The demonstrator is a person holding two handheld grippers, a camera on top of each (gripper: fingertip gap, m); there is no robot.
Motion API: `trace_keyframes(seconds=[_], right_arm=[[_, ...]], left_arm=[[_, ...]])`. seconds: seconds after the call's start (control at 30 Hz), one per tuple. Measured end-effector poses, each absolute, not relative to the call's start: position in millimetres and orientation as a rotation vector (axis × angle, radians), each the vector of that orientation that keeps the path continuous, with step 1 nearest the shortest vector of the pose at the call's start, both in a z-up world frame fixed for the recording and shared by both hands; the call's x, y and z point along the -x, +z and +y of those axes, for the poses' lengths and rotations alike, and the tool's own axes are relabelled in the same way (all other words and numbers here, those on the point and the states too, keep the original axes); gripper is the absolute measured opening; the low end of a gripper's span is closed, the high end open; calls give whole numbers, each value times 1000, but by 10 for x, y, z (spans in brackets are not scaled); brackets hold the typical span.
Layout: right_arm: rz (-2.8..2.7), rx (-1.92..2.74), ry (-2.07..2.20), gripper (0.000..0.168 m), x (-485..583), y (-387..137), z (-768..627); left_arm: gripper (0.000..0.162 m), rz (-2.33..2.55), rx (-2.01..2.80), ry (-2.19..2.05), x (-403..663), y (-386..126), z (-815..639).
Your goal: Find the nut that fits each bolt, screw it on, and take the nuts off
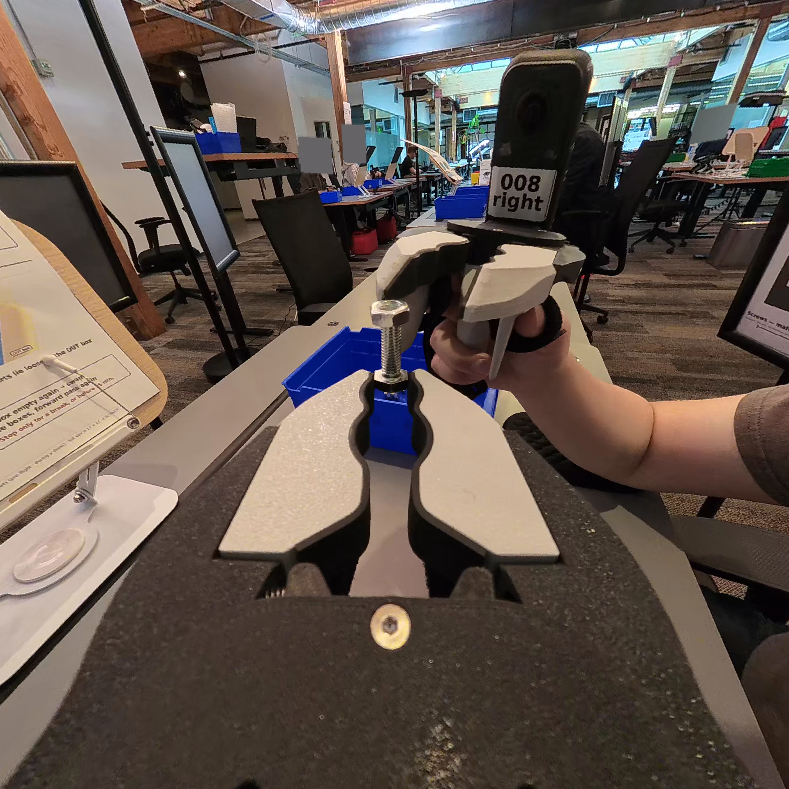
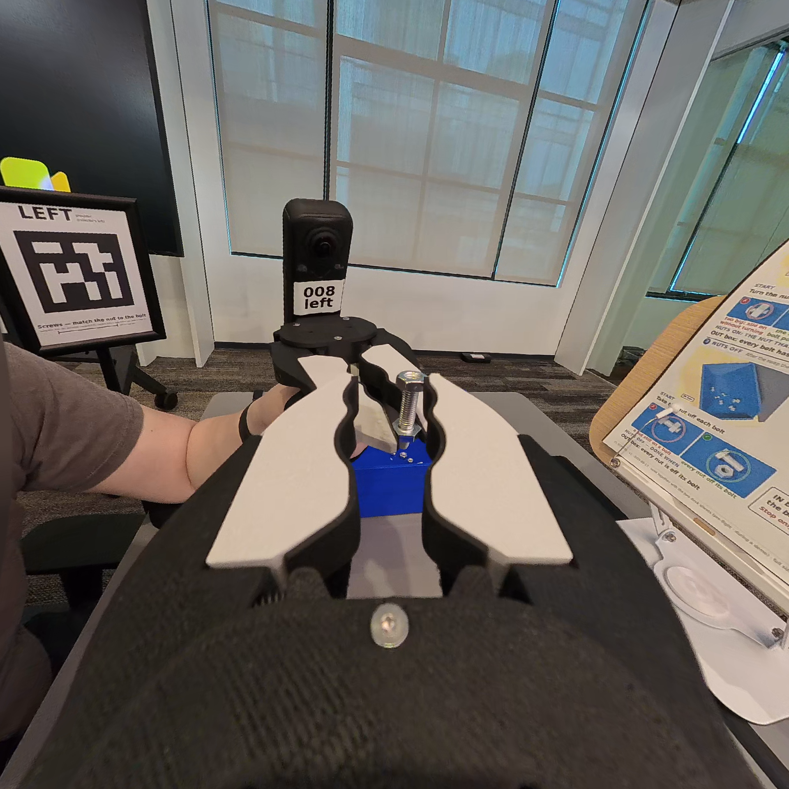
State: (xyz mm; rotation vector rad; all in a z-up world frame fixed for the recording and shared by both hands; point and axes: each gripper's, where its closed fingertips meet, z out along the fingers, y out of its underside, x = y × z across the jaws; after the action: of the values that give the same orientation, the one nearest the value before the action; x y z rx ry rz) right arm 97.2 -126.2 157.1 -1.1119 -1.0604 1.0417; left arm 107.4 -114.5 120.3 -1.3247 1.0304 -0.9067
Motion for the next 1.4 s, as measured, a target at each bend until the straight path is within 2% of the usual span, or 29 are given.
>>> trace_keyframes(seconds=[1.4], right_arm=[[-1069, 1130, 972, 27, -951, 1531, -1233]], left_arm=[[14, 1025, 1334, -908, -1053, 1207, -1136]])
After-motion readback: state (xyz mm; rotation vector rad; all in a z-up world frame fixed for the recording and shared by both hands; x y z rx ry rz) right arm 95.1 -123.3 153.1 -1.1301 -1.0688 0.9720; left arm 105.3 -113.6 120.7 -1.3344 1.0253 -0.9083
